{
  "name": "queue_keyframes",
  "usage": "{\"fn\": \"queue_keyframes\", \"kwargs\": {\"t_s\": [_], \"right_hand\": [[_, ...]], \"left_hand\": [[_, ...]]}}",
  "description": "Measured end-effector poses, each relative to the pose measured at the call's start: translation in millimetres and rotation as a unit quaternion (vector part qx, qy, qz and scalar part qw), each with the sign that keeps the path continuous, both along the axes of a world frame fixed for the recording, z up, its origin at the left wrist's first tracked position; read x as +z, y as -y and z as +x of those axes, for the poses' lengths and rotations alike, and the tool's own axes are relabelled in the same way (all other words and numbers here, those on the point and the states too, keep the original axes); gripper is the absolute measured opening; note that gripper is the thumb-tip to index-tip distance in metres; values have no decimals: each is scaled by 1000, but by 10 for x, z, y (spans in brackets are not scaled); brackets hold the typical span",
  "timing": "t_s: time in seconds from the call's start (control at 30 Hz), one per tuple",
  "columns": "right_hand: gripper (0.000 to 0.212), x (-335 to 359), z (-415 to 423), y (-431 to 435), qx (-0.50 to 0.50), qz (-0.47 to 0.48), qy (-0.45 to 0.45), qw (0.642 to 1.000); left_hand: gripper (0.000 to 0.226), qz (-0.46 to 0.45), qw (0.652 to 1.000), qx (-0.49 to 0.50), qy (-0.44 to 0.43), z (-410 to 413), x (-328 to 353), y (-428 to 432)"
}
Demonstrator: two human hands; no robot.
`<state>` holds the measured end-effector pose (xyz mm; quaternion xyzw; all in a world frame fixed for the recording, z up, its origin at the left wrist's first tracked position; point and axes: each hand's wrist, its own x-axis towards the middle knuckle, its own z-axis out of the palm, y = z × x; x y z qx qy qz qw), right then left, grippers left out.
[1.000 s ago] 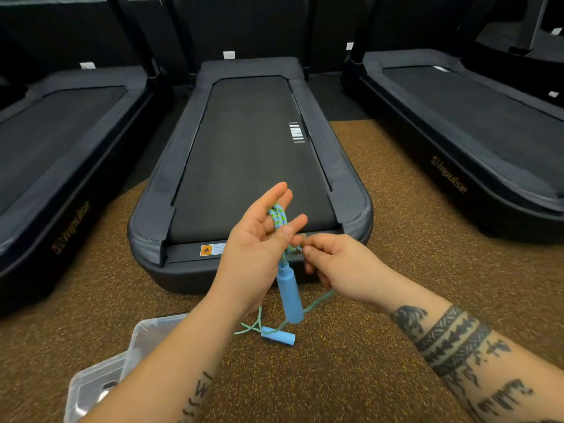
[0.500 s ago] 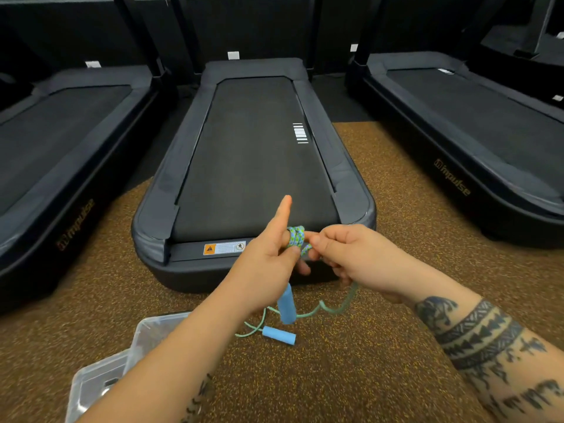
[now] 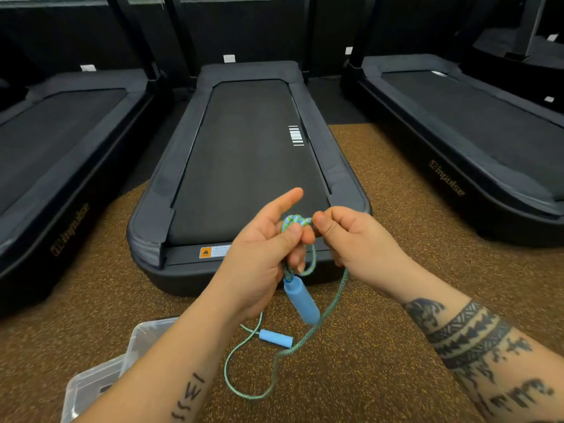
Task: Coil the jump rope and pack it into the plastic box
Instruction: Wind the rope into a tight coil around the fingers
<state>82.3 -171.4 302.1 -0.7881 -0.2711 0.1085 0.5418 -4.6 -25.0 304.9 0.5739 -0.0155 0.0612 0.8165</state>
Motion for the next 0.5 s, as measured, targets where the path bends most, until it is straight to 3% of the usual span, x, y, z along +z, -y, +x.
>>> {"fn": "queue_keyframes", "kwargs": {"t_s": [0.17,0.27,0.5], "right_hand": [[49,-56,-56,-38,5,-4,-16,1000],[32,-139,-126,-78,39,11,-98,994],[26,-191,-183,-72,112,-35,-122,986]], "left_hand": [[55,-108,993,-46,17,-35,65,-3],[55,-136,990,-20,32,-14,63,-5],[67,0,997,66,45,7,15,-68]]}}
